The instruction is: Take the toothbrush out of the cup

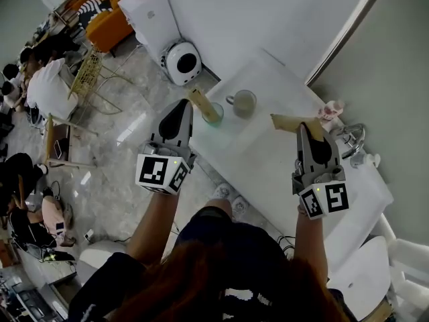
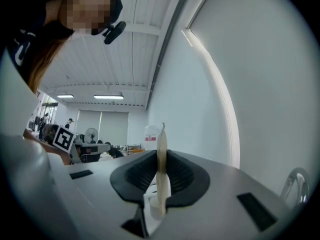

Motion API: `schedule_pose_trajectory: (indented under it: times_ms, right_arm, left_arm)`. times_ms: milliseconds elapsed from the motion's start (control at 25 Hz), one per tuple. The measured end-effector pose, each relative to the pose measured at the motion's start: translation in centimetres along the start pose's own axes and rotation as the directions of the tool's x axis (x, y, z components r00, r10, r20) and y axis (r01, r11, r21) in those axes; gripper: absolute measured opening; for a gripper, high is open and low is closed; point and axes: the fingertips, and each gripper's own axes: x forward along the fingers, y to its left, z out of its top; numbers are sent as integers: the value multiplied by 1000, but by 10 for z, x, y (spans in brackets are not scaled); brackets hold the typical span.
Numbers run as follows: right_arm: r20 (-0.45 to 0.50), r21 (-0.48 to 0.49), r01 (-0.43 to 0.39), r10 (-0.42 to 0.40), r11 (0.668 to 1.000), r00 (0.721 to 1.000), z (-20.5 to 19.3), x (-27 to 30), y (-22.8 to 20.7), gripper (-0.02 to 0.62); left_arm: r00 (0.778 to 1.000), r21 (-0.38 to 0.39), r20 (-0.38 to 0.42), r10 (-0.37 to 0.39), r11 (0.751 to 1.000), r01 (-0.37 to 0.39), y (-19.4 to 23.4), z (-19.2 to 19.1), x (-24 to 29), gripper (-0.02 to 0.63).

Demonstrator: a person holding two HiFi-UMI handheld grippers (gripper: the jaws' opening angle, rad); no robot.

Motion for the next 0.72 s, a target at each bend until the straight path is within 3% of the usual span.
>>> schedule_pose_trajectory:
  times_ms: [240,720]
  right_arm:
    - [0,2,14,-14,1000,1000,1,0,13,66]
    - [-54,24,-1,3,1000,999,-24,32,26,66]
  left_arm:
    - [1000,-18,-18,-11,1000,11,4,-8,4,29]
    - [989,-38,-145,-37,999,32,28,-61,21,29]
